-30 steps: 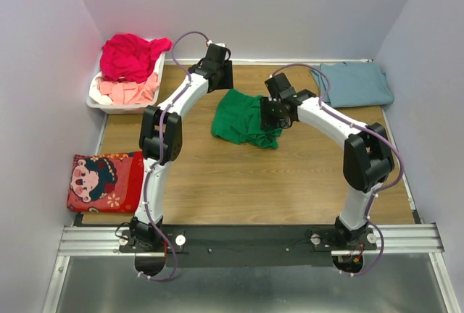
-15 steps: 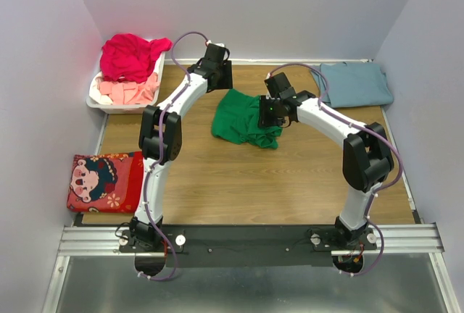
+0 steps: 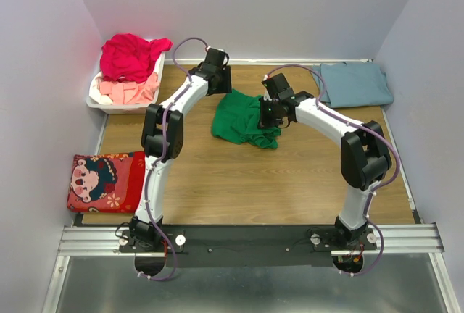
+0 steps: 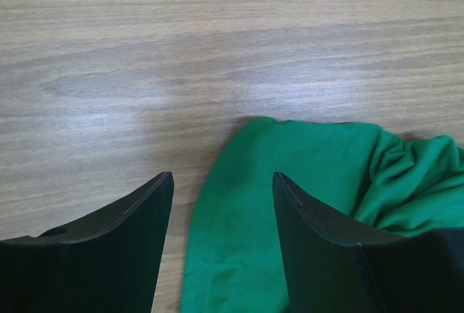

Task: Fold and stack the t-shirts
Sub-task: Flatten the tshirt out

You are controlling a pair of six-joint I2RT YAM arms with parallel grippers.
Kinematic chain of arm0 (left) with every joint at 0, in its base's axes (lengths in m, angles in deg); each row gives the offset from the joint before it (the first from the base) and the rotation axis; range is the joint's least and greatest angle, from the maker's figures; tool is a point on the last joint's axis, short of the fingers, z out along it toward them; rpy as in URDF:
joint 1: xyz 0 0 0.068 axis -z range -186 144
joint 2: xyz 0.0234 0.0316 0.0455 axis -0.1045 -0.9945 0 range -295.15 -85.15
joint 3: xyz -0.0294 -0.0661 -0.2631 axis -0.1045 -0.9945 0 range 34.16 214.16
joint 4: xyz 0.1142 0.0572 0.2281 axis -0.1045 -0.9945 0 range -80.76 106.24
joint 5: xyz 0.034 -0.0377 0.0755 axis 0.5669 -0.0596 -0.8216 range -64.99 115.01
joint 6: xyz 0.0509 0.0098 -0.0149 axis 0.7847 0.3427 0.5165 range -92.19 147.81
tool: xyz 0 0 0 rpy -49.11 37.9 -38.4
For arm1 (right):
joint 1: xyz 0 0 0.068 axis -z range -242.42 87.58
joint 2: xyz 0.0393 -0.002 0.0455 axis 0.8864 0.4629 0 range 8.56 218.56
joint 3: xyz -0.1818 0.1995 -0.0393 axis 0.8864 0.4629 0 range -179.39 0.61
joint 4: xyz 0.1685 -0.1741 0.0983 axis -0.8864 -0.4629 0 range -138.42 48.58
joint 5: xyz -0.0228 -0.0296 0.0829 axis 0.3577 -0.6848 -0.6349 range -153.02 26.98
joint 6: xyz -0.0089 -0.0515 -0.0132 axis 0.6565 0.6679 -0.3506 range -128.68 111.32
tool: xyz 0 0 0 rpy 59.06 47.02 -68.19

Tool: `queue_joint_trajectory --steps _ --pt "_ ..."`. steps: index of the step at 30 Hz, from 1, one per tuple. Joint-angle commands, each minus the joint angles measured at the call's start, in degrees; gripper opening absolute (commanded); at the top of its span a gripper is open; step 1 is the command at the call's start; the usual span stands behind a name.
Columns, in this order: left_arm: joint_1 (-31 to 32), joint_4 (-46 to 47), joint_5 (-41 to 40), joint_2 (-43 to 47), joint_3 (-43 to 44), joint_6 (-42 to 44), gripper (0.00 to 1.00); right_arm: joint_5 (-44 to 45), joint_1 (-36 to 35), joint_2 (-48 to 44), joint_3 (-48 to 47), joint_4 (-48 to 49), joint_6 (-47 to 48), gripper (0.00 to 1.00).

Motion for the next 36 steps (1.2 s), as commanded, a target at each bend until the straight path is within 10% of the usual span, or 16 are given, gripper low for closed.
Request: queue_joint_trajectory --steps 1,31,35,36 --pt "-0.3 0.0 1.5 -1.8 1.6 -0.4 0.66 0.3 -0.5 -0.2 0.6 0.6 -0.4 0.01" --pt "2.7 0.4 1.3 -9.5 9.2 -0.3 0.61 19.6 -0.3 -9.6 2.9 -4.6 -7.7 0.01" --pt "2.7 -0.5 -0.7 -9.9 9.2 -0.5 0.44 20.8 -0.3 -10.6 2.8 -5.2 -7.8 0.01" --pt "2.7 -1.0 -1.4 -9.7 9.3 -0.8 0.26 21.1 -0.3 -10.6 2.6 -5.4 -7.9 0.01"
